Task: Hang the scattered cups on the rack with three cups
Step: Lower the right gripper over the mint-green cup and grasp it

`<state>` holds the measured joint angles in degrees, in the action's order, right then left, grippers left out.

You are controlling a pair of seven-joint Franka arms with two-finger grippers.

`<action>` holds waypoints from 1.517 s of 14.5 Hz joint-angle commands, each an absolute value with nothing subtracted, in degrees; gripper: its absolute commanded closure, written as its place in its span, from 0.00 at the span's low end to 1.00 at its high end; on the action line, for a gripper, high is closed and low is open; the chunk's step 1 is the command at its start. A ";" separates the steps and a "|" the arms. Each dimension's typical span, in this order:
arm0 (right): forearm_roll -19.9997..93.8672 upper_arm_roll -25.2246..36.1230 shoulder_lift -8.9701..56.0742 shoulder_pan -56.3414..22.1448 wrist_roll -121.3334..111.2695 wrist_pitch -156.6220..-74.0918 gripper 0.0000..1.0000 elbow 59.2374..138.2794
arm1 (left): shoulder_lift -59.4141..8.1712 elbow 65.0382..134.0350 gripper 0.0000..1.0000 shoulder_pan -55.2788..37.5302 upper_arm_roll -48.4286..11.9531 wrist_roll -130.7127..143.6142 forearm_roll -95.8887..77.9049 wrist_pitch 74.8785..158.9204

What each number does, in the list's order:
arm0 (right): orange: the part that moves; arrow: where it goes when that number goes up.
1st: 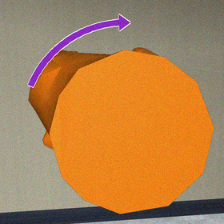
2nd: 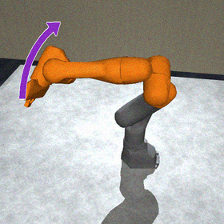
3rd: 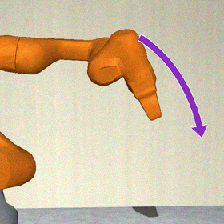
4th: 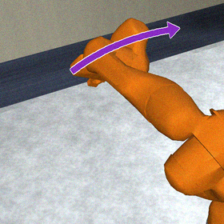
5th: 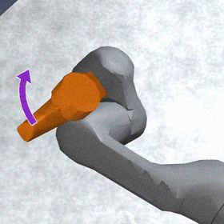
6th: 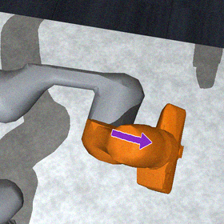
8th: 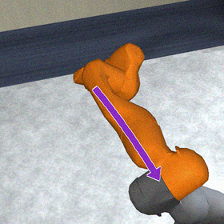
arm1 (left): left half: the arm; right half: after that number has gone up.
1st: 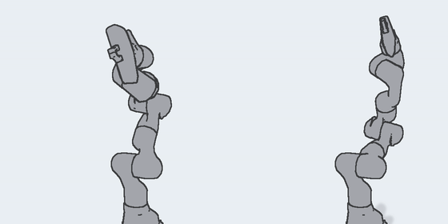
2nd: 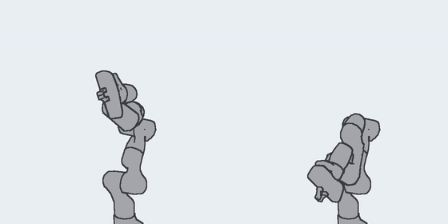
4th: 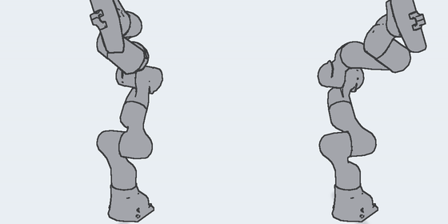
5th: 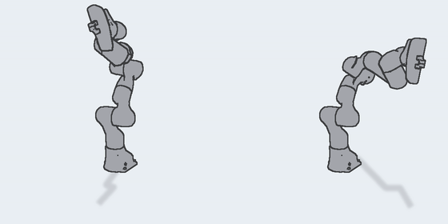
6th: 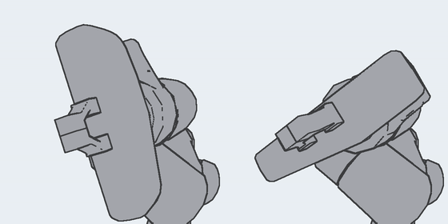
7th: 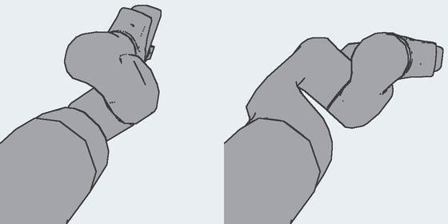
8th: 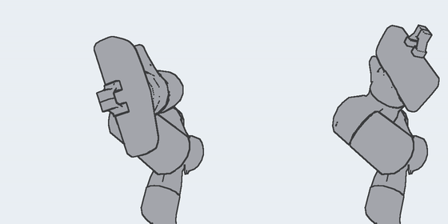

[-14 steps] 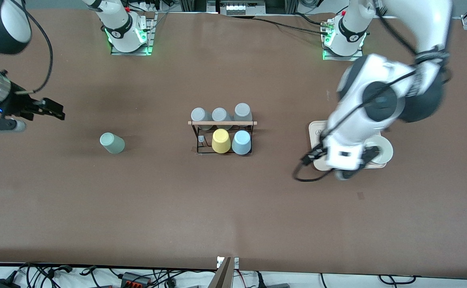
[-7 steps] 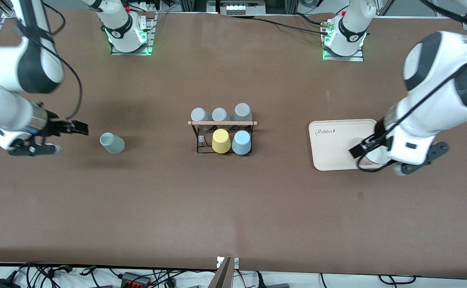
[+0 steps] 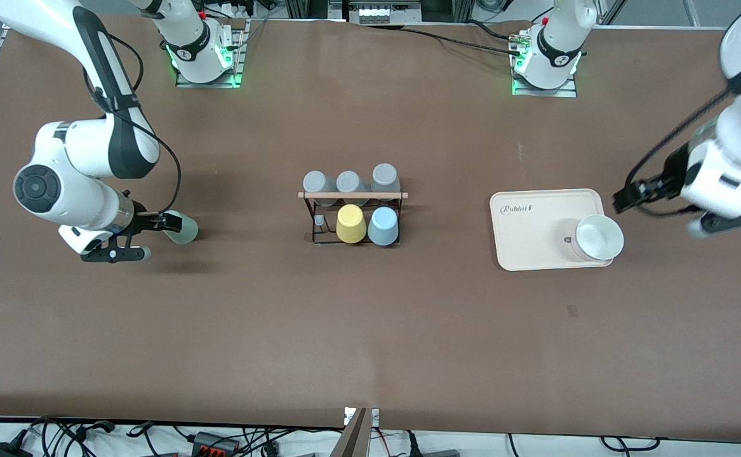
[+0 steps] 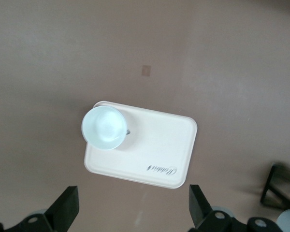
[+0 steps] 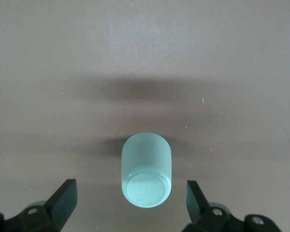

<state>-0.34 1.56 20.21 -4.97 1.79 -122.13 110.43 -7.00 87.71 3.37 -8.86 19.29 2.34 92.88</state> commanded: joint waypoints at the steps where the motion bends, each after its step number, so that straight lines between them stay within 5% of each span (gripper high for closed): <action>1: -1.23 1.67 21.17 -4.66 2.99 -123.40 0.00 111.53 | 2.18 96.84 0.00 3.87 -8.00 12.76 1.59 93.69; 7: -1.23 1.67 22.85 -4.48 3.34 -132.51 0.00 118.19 | 10.10 103.44 0.00 3.87 -4.14 1.51 -0.79 93.69; 13: -1.23 1.67 23.29 -4.39 2.99 -134.21 0.00 119.00 | 10.37 103.01 0.00 3.87 -2.20 -1.50 -0.79 93.78; 14: -1.23 1.67 23.12 -4.39 2.73 -134.12 0.20 118.92 | 10.37 102.92 0.00 3.95 -2.28 -1.32 -0.70 93.78; 15: -1.23 1.67 22.85 -4.48 2.81 -133.69 0.50 118.83 | 10.28 102.75 0.00 3.96 -2.20 -1.23 -0.70 93.78; 16: -1.23 1.67 22.68 -4.57 2.99 -132.29 0.66 118.39 | 10.28 102.57 0.00 3.96 -2.20 -1.23 -0.62 93.78; 18: -1.14 1.67 21.54 -4.48 3.16 -128.26 0.78 116.12 | 10.02 101.52 0.00 3.96 -2.28 -1.05 -0.53 93.52; 22: -0.26 1.15 21.79 -6.06 2.55 -114.64 0.80 103.83 | 10.02 100.03 0.00 3.96 -2.46 -0.88 -0.53 93.17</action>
<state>-0.33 1.58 21.80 -4.89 2.21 -121.22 109.98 9.41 101.38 3.77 -2.35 -0.09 0.38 93.47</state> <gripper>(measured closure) 0.330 0.000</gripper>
